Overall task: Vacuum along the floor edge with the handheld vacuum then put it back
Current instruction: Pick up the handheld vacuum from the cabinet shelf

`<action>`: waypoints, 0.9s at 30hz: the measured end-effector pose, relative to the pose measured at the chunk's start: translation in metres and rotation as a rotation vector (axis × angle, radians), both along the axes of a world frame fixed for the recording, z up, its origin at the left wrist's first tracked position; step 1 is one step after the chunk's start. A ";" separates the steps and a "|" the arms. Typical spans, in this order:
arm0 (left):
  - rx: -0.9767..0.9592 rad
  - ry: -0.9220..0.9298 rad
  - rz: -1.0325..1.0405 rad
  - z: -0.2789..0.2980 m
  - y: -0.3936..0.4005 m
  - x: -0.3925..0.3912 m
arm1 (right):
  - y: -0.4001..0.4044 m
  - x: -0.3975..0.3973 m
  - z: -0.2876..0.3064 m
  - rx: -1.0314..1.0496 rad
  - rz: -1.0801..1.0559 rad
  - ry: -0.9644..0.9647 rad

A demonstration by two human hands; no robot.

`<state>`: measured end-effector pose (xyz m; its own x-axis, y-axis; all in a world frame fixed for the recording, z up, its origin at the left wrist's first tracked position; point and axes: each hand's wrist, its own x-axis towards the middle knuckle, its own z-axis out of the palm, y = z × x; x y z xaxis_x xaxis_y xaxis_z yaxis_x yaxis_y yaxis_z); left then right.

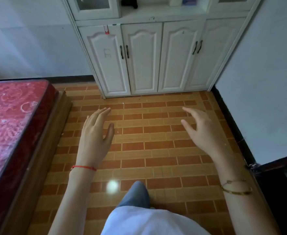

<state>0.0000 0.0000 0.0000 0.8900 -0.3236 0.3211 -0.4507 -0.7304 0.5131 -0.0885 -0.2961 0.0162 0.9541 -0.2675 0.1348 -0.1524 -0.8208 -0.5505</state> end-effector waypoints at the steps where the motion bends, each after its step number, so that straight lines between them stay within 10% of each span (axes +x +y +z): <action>1: -0.013 -0.007 0.004 -0.002 -0.003 0.007 | -0.004 0.007 -0.003 0.009 -0.008 -0.001; 27: 0.002 0.036 -0.117 0.013 -0.133 0.395 | -0.108 0.363 -0.014 0.144 -0.152 0.048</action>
